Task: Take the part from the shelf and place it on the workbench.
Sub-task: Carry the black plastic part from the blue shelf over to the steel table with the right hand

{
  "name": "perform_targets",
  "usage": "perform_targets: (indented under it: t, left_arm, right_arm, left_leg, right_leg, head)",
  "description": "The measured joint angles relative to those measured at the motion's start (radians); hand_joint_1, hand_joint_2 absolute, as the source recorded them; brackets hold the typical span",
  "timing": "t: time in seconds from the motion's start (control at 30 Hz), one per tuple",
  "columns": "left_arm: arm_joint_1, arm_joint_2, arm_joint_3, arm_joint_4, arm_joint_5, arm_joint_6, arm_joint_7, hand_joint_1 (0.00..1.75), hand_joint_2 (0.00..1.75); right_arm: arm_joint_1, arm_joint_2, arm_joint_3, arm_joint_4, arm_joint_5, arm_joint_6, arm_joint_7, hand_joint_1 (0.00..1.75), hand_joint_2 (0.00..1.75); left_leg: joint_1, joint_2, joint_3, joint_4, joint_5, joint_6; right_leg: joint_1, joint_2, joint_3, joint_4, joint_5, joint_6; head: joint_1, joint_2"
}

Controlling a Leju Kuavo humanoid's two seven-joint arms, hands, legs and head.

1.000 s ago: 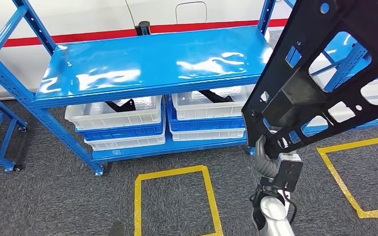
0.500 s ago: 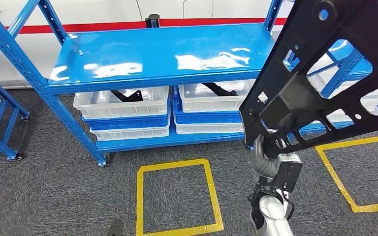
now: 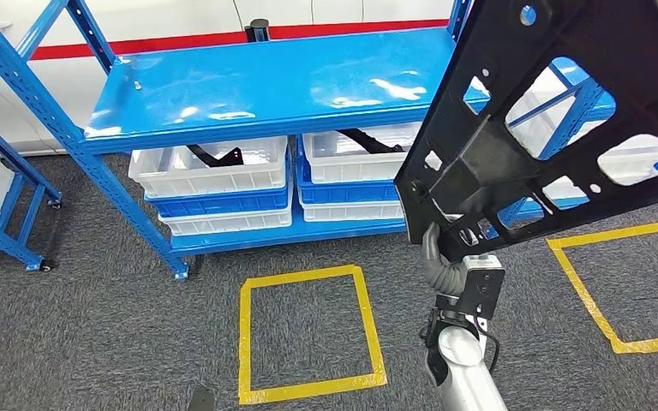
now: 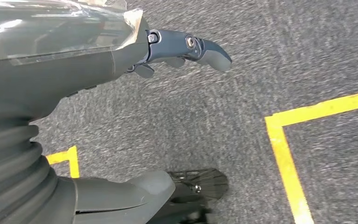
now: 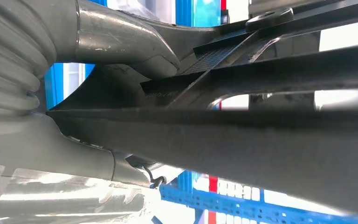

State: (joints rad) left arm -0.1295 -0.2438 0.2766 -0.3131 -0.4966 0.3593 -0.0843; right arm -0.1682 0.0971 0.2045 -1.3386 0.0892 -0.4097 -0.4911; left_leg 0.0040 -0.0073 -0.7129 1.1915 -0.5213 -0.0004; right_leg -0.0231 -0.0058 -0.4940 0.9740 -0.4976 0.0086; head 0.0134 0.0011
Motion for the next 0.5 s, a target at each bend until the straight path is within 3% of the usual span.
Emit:
perform_targets:
  t: [0.03,0.07,0.1,0.13,0.2,0.27,0.4,0.43,0.5]
  left_arm:
    - [0.002,0.000,0.000,0.001,0.001,0.000,0.000,0.00,1.75]
    - [0.004,0.000,0.000,0.001,0.001,0.000,0.000,0.00,1.75]
    - [0.007,0.000,0.000,0.002,0.002,0.000,0.000,0.00,1.75]
    - [0.008,0.000,0.000,0.003,0.003,0.000,0.000,0.00,1.75]
    - [0.009,0.000,0.000,0.004,0.008,0.004,-0.003,0.00,1.75]
    - [0.013,-0.003,0.000,0.007,0.018,0.015,-0.015,0.00,1.75]
    - [0.038,-0.012,0.000,0.021,0.025,0.030,-0.044,0.00,1.75]
    - [0.045,-0.014,0.000,0.025,0.023,0.029,-0.047,0.00,1.75]
    - [0.056,-0.015,-0.001,0.035,0.020,0.023,-0.052,0.00,1.75]
  right_arm:
    - [-0.001,0.000,0.002,0.005,0.000,0.000,0.000,1.75,1.75]
    - [-0.001,0.001,0.003,0.009,0.000,0.000,0.000,1.75,1.75]
    - [-0.001,0.001,0.004,0.014,0.000,0.000,0.000,1.75,1.75]
    - [-0.001,0.002,0.004,0.017,0.000,0.001,0.000,1.75,1.75]
    - [-0.007,0.004,0.008,0.023,0.000,0.009,0.000,1.75,1.75]
    - [-0.020,0.008,0.014,0.031,0.000,0.026,0.000,1.75,1.75]
    - [-0.057,0.024,0.036,0.064,0.001,0.065,-0.002,1.75,1.75]
    - [-0.067,0.026,0.040,0.074,0.001,0.073,-0.004,1.75,1.75]
    - [-0.081,0.027,0.048,0.097,-0.002,0.085,-0.008,1.75,1.75]
  left_leg:
    - [0.001,0.000,-0.022,0.062,-0.025,-0.004]
    - [0.003,0.001,-0.031,0.098,-0.032,-0.007]
    - [0.004,0.002,-0.021,0.095,-0.019,-0.008]
    - [0.006,0.005,0.010,0.051,0.008,-0.007]
    - [0.005,0.020,0.094,-0.091,0.061,-0.001]
    - [-0.001,0.032,0.137,-0.175,0.075,0.009]
    - [-0.002,0.022,0.135,-0.199,0.078,0.035]
    - [0.001,0.019,0.135,-0.204,0.083,0.042]
    - [0.003,0.010,0.130,-0.206,0.088,0.050]
  right_leg:
    - [0.001,-0.004,-0.005,0.001,0.003,-0.002]
    - [0.002,-0.009,-0.009,0.003,0.005,-0.002]
    - [0.003,-0.013,-0.011,0.004,0.006,-0.002]
    - [0.003,-0.017,-0.012,0.006,0.006,-0.002]
    - [0.007,-0.023,-0.014,0.009,0.005,0.000]
    - [0.012,-0.027,-0.019,0.010,0.008,0.008]
    - [0.014,-0.027,-0.037,0.028,-0.002,0.030]
    - [0.014,-0.021,-0.055,0.064,-0.022,0.030]
    - [0.013,-0.008,-0.115,0.190,-0.077,0.026]
  head:
    - [0.000,0.000]
    - [0.000,0.000]
    - [0.000,0.000]
    - [0.000,0.000]
    - [0.000,0.000]
    - [0.001,0.000]
    - [0.002,0.000]
    - [0.003,0.000]
    - [0.006,0.000]
